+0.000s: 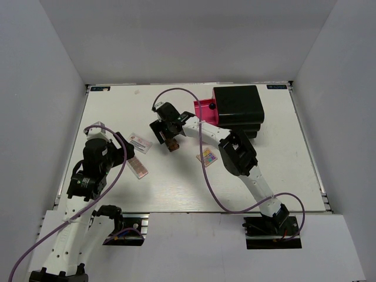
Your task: Organize the makeup
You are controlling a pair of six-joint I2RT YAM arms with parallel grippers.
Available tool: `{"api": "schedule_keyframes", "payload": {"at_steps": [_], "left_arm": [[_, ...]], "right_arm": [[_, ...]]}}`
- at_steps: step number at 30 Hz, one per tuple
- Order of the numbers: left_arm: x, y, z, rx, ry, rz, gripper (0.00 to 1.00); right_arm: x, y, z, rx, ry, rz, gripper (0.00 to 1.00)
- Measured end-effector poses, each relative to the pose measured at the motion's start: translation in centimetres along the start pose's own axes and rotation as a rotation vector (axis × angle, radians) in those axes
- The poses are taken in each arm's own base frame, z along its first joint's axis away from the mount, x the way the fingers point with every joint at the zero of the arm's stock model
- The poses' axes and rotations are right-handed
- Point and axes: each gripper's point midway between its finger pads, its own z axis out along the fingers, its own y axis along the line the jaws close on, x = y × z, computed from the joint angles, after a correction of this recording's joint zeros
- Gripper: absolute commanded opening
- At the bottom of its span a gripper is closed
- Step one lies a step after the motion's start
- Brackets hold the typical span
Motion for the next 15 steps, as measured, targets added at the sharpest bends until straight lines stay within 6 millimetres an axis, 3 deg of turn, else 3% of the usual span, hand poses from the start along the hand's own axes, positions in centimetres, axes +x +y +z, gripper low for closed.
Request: {"api": "schedule_keyframes", "payload": {"at_steps": [7, 15], "left_arm": [[-0.1, 0.0, -0.1, 0.002, -0.004, -0.001, 0.94], [-0.1, 0.0, -0.2, 0.004, -0.007, -0.001, 0.94]], "right_arm": [[0.4, -0.5, 0.5, 0.022, 0.009, -0.001, 0.86], [1.4, -0.5, 1.5, 0.020, 0.028, -0.010, 0.73]]}}
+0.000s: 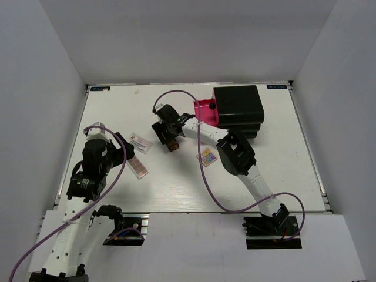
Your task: Organize the makeup
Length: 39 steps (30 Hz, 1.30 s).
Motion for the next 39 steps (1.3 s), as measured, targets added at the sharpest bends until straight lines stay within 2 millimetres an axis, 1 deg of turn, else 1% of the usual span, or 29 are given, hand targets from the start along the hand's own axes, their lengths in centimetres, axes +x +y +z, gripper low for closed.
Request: {"api": "schedule_keyframes", "payload": {"at_steps": [1, 2, 3, 4, 6, 7, 8, 9, 10, 11, 14, 15, 16, 18, 20, 23, 25, 27, 28, 29, 30, 33, 36, 39], "left_arm": [[0.0, 0.0, 0.0, 0.000, 0.000, 0.000, 0.94], [0.0, 0.0, 0.0, 0.000, 0.000, 0.000, 0.94], [0.0, 0.0, 0.0, 0.000, -0.001, 0.000, 0.94], [0.0, 0.0, 0.0, 0.000, -0.001, 0.000, 0.94], [0.0, 0.0, 0.0, 0.000, -0.001, 0.000, 0.94], [0.0, 0.0, 0.0, 0.000, -0.001, 0.000, 0.94], [0.0, 0.0, 0.0, 0.000, -0.001, 0.000, 0.94], [0.0, 0.0, 0.0, 0.001, -0.001, 0.000, 0.94], [0.0, 0.0, 0.0, 0.001, -0.002, 0.000, 0.94], [0.0, 0.0, 0.0, 0.001, -0.002, 0.000, 0.94], [-0.1, 0.0, -0.1, 0.002, -0.004, -0.001, 0.94], [-0.1, 0.0, -0.1, 0.003, -0.005, -0.001, 0.94], [-0.1, 0.0, -0.1, 0.004, -0.006, -0.001, 0.94], [-0.1, -0.1, -0.2, 0.005, -0.009, -0.001, 0.94], [-0.2, -0.1, -0.2, 0.007, -0.012, -0.002, 0.94], [-0.2, -0.1, -0.3, 0.009, -0.015, -0.002, 0.94], [-0.2, -0.1, -0.3, 0.009, -0.016, -0.002, 0.94], [-0.2, -0.1, -0.4, 0.009, -0.017, -0.002, 0.94], [-0.2, -0.1, -0.4, 0.009, -0.017, -0.002, 0.94], [-0.2, -0.1, -0.4, 0.009, -0.017, -0.002, 0.94], [-0.2, -0.1, -0.4, 0.010, -0.017, -0.002, 0.94], [-0.1, 0.0, -0.3, 0.009, -0.015, -0.003, 0.94], [-0.1, 0.0, -0.4, 0.009, -0.016, -0.003, 0.94], [-0.1, 0.0, -0.4, 0.009, -0.016, -0.002, 0.94]], "right_arm": [[0.0, 0.0, 0.0, 0.000, 0.000, -0.001, 0.70], [0.0, 0.0, 0.1, -0.001, -0.001, -0.002, 0.63], [0.0, 0.0, 0.1, -0.004, -0.004, -0.006, 0.58], [0.0, -0.1, 0.2, -0.007, -0.007, -0.008, 0.50], [0.0, -0.1, 0.1, -0.017, -0.010, -0.016, 0.39], [0.1, 0.0, 0.0, -0.026, -0.009, -0.022, 0.25], [0.1, 0.0, -0.1, -0.035, -0.008, -0.031, 0.18], [0.2, 0.1, -0.2, -0.044, -0.007, -0.039, 0.13], [0.3, 0.1, -0.4, -0.053, -0.003, -0.049, 0.04], [0.5, 0.2, -0.6, -0.065, 0.004, -0.060, 0.00], [1.3, 0.6, -1.6, -0.102, 0.036, -0.086, 0.00], [1.3, 0.7, -2.2, -0.115, 0.041, -0.095, 0.00], [1.3, 0.8, -3.0, -0.126, 0.043, -0.104, 0.00], [0.4, 0.8, -5.2, -0.140, 0.023, -0.119, 0.00], [-1.5, 0.7, -8.1, -0.142, -0.034, -0.133, 0.00], [-5.3, -0.1, -13.0, -0.110, -0.159, -0.138, 0.00], [-7.8, -1.3, -15.8, -0.061, -0.248, -0.128, 0.00], [-9.5, -3.2, -17.6, 0.022, -0.314, -0.107, 0.00], [-10.2, -4.4, -18.2, 0.080, -0.341, -0.091, 0.00], [-10.4, -5.0, -18.3, 0.110, -0.348, -0.085, 0.00], [-10.6, -6.2, -18.4, 0.163, -0.357, -0.078, 0.00], [-9.9, -9.0, -17.9, 0.296, -0.336, -0.074, 0.00], [-9.2, -11.5, -17.5, 0.406, -0.313, -0.079, 0.00], [-8.6, -13.3, -17.4, 0.491, -0.300, -0.091, 0.00]]}}
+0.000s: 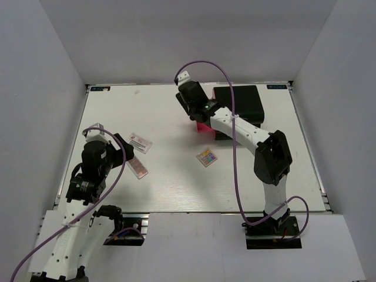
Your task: Organize the makeup
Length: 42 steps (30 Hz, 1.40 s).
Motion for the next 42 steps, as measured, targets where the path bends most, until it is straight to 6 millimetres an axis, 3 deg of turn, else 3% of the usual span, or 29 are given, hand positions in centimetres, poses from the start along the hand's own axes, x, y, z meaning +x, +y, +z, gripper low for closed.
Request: {"api": "schedule_keyframes", "payload": {"at_steps": [7, 17, 18, 19, 27, 31, 32, 36, 37, 42], "left_arm": [[0.0, 0.0, 0.0, 0.001, -0.002, -0.001, 0.94], [-0.1, 0.0, -0.1, 0.002, -0.003, -0.001, 0.94], [-0.1, 0.0, -0.1, 0.002, -0.003, -0.001, 0.94], [-0.1, 0.0, -0.1, 0.002, -0.003, -0.001, 0.94], [-0.1, 0.0, -0.1, 0.002, -0.004, -0.001, 0.94], [-0.1, 0.0, -0.1, 0.002, -0.004, -0.001, 0.94], [-0.1, 0.0, -0.1, 0.002, -0.004, -0.001, 0.94], [0.0, 0.0, 0.0, 0.001, -0.002, -0.001, 0.94], [0.0, 0.0, 0.0, 0.001, -0.002, -0.001, 0.94], [0.1, 0.0, 0.0, 0.001, -0.001, -0.001, 0.94]], "right_arm": [[1.6, -1.4, 1.6, 0.107, 0.021, -0.058, 0.00], [5.2, -0.2, 4.8, 0.159, 0.105, -0.150, 0.01], [5.2, -0.3, 4.8, 0.162, 0.103, -0.150, 0.04], [5.1, -0.3, 4.8, 0.166, 0.102, -0.150, 0.19], [5.0, -0.4, 4.8, 0.167, 0.097, -0.154, 0.53], [5.0, -0.4, 4.8, 0.166, 0.097, -0.157, 0.57], [5.0, -0.4, 4.8, 0.166, 0.097, -0.158, 0.65], [5.0, -0.4, 4.9, 0.163, 0.098, -0.159, 0.69], [5.0, -0.4, 4.9, 0.161, 0.097, -0.159, 0.76], [5.0, -0.2, 4.9, 0.151, 0.095, -0.151, 0.77]]}}
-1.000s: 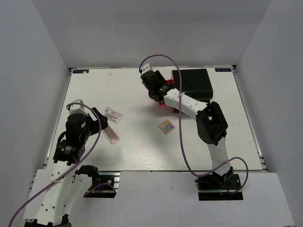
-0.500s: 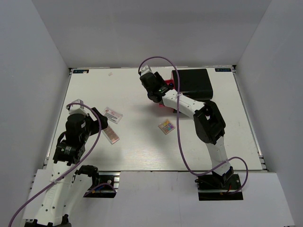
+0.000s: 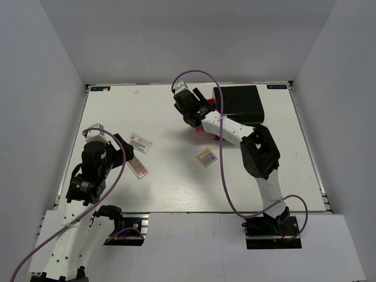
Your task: Organize the makeup
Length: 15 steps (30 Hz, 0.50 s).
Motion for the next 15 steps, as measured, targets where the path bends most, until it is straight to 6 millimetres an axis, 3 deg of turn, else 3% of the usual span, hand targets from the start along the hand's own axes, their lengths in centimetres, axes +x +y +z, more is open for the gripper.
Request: {"api": "schedule_keyframes", "payload": {"at_steps": [4, 7, 8, 9, 10, 11, 14, 15], "left_arm": [[0.0, 0.0, 0.0, 0.000, 0.000, 0.000, 0.90], [0.1, -0.1, 0.2, 0.004, 0.006, 0.000, 0.75], [0.2, -0.2, 0.4, 0.005, 0.014, 0.001, 0.67], [0.4, -0.3, 0.8, 0.006, 0.031, 0.003, 0.52], [0.8, -0.4, 1.2, 0.007, 0.054, 0.013, 0.46], [1.4, -0.3, 1.8, -0.003, 0.085, 0.011, 0.41], [3.6, 0.0, 3.5, -0.035, 0.201, 0.023, 0.37], [4.3, 0.2, 4.0, -0.047, 0.237, 0.022, 0.42]], "right_arm": [[-0.3, 0.2, -0.3, -0.026, -0.008, 0.014, 0.74], [-1.2, 0.7, -1.4, -0.116, -0.035, 0.025, 0.58], [-1.7, 0.9, -2.2, -0.167, -0.055, 0.034, 0.44], [-2.3, 0.9, -3.2, -0.218, -0.079, 0.047, 0.37], [-3.0, 0.8, -4.4, -0.270, -0.109, 0.058, 0.25], [-3.8, 0.7, -5.9, -0.330, -0.145, 0.069, 0.22], [-6.2, -0.1, -10.7, -0.501, -0.265, 0.100, 0.12], [-6.7, -0.4, -12.3, -0.551, -0.304, 0.105, 0.13]]}}
